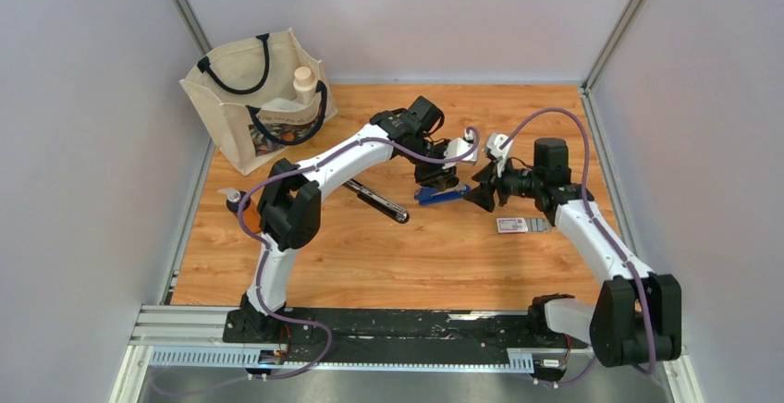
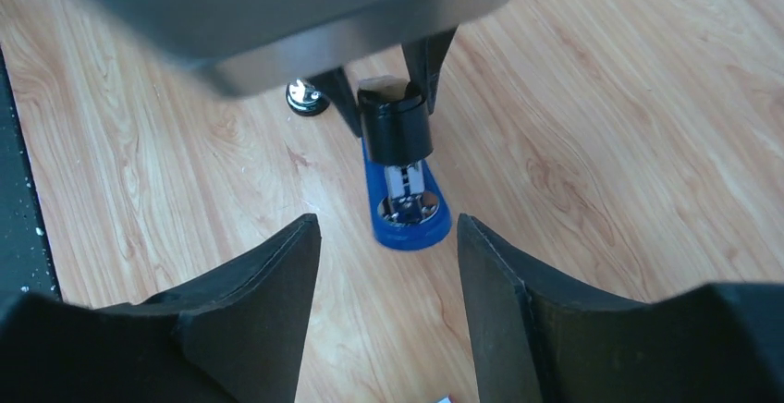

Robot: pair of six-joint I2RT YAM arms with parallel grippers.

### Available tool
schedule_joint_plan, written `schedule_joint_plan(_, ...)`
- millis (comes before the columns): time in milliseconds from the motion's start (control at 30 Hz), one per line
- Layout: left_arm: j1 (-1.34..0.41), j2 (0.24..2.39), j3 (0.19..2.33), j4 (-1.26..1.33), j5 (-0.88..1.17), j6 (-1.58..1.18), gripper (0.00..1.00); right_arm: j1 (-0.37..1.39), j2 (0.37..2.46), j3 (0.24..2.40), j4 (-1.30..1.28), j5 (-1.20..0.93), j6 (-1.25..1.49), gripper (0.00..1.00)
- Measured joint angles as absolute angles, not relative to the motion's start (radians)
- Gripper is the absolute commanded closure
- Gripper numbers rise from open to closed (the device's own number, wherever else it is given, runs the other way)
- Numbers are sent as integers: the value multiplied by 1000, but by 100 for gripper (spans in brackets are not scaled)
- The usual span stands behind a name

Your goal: Load the staples into the stapler

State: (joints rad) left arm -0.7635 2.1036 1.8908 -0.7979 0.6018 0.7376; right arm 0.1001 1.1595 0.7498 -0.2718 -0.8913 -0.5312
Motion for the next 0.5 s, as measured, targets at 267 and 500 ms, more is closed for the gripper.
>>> schedule_joint_plan(267, -765, 2104, 1884, -826, 643, 736, 100, 153, 1288, 792, -267, -912, -585, 46)
schedule_joint_plan(500, -760, 2104, 1881, -863, 655, 728, 100, 181, 1338, 807, -230, -920, -601, 56)
